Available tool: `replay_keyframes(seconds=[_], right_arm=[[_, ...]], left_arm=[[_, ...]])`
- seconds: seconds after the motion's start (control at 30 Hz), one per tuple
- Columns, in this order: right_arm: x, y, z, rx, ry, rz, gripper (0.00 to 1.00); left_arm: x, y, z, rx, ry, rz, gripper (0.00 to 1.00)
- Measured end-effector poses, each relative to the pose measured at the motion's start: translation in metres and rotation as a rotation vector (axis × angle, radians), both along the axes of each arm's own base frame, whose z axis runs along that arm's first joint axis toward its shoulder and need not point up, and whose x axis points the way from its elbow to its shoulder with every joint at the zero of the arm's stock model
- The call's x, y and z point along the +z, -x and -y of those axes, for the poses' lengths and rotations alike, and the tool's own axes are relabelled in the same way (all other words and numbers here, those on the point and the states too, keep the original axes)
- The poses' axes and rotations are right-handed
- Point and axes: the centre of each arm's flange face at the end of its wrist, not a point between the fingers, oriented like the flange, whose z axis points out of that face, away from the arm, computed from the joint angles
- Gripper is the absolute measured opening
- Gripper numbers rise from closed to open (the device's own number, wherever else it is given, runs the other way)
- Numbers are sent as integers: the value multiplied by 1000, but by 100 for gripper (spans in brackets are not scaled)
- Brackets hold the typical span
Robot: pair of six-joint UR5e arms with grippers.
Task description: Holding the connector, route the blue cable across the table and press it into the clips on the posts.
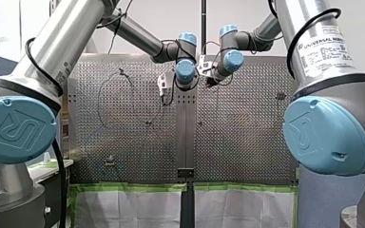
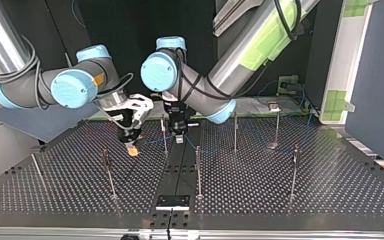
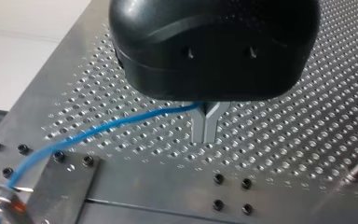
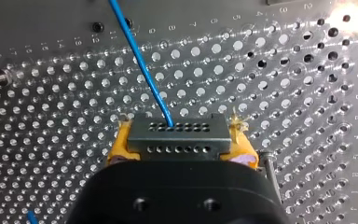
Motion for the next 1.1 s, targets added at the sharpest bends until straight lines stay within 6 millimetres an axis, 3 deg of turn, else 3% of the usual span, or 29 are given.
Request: replay_keyframes(seconds=[0.23,0.37,1.1], right_arm=[[1,5,-8,0,1,-9,0],[-9,9,-14,-1,-11,-30,0],[-96,28,-38,-42,-47,-81,0]], left_arm=[[-27,7,-4,4,11,0,2],[-44,14,-4,-2,12,0,2],[-125,33,-24,-130,23,-13,2]])
